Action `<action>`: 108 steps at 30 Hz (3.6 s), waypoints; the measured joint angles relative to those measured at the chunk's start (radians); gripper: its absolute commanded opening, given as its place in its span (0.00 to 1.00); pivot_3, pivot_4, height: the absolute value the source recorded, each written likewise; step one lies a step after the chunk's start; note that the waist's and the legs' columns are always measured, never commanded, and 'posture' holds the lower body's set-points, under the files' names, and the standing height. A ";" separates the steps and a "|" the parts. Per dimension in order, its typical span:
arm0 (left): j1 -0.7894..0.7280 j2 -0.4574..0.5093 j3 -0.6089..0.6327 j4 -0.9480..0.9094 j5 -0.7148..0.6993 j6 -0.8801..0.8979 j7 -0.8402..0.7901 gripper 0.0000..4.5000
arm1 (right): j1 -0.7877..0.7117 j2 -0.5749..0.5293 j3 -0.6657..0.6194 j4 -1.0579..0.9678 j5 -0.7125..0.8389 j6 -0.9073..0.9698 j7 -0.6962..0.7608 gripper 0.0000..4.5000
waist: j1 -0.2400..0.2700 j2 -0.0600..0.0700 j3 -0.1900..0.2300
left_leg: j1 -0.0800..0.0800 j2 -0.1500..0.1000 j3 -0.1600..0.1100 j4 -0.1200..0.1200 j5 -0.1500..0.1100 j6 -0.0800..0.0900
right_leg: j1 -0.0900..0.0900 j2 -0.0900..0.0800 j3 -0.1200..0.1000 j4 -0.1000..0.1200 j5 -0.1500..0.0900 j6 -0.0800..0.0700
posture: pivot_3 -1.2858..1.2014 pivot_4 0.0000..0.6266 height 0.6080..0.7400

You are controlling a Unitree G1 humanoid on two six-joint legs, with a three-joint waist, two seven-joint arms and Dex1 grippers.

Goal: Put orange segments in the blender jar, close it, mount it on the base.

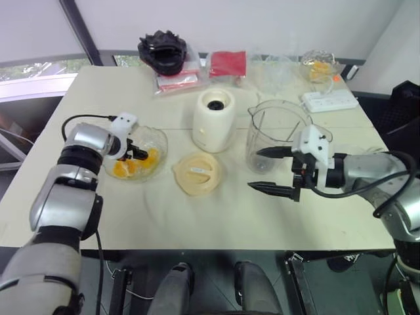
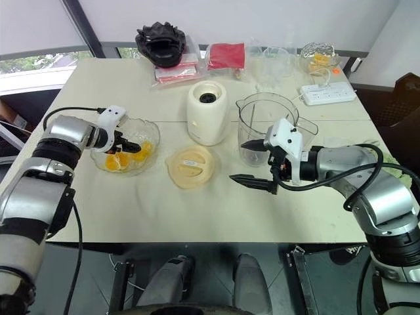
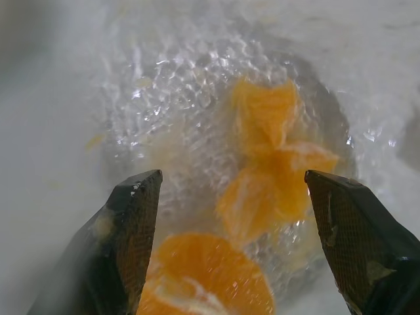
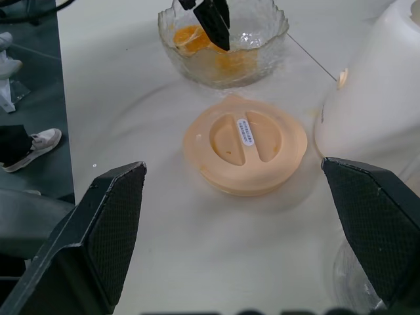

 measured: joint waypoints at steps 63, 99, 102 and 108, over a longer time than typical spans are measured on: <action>0.037 -0.100 0.072 0.014 0.060 0.027 0.092 0.27 | 0.041 0.000 0.000 -0.012 -0.051 -0.031 -0.035 1.00 | -0.003 0.000 0.000 | 0.000 -0.001 0.000 0.014 0.000 0.000 | 0.003 0.000 0.000 0.010 0.001 0.001 | 0.52 0.24 1.00; 0.144 -0.029 0.103 -0.265 0.014 0.169 0.056 0.27 | 0.039 0.005 0.025 -0.012 -0.062 -0.038 -0.032 1.00 | -0.002 0.000 0.000 | 0.000 -0.001 0.000 0.014 0.000 0.000 | 0.002 0.000 0.001 0.011 0.001 0.001 | 0.52 0.24 1.00; 0.143 -0.033 0.101 -0.256 0.016 0.154 0.054 0.27 | 0.039 0.005 0.025 -0.013 -0.064 -0.038 -0.035 1.00 | -0.003 0.000 0.000 | 0.000 -0.001 0.000 0.014 0.000 0.000 | 0.002 0.000 0.001 0.011 0.001 0.001 | 0.52 0.24 1.00; 0.142 -0.038 0.098 -0.243 0.017 0.142 0.040 0.57 | 0.050 0.005 0.025 -0.026 -0.063 -0.037 -0.045 1.00 | -0.002 0.000 0.000 | 0.000 -0.001 0.000 0.014 0.000 0.000 | 0.002 0.000 0.001 0.011 0.001 0.001 | 0.52 0.24 1.00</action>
